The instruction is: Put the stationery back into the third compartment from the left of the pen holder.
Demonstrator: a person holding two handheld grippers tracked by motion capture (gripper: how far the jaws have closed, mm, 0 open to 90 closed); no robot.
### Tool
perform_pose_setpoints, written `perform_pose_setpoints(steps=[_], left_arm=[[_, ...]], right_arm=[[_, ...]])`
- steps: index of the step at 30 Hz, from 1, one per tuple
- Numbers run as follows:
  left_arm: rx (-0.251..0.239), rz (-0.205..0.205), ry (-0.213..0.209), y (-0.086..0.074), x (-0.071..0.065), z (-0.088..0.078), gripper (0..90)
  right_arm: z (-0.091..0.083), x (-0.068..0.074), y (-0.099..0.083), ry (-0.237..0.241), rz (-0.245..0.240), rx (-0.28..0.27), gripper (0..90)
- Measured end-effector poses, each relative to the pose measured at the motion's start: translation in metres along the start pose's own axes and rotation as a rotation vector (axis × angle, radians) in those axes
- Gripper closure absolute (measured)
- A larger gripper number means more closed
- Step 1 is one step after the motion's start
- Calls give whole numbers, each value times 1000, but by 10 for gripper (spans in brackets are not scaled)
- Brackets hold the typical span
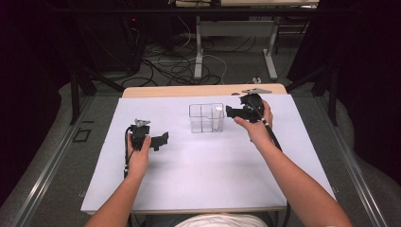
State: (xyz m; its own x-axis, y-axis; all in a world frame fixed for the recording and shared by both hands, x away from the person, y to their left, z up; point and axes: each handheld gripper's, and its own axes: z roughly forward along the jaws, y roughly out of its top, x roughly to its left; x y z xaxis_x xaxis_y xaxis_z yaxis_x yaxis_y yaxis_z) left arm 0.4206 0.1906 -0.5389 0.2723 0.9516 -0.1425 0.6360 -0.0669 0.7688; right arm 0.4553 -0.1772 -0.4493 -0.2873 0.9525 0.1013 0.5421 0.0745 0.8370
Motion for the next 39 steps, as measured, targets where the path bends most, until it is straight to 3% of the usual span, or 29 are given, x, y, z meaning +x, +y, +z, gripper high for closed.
perform_pose_setpoints(steps=[9,14,24,39], left_arm=[[9,4,1,0,0,0,9],[7,6,1,0,0,-1,9],[4,13,-1,0,-1,-1,9],[7,21,-2,0,-4,-1,9]], right_arm=[[-15,-23,-14,10,11,4,1],[-21,-35,-27,17,45,2,0],[-28,-55,-58,-3,69,21,0],[-19,-72,-94,-32,83,62,0]])
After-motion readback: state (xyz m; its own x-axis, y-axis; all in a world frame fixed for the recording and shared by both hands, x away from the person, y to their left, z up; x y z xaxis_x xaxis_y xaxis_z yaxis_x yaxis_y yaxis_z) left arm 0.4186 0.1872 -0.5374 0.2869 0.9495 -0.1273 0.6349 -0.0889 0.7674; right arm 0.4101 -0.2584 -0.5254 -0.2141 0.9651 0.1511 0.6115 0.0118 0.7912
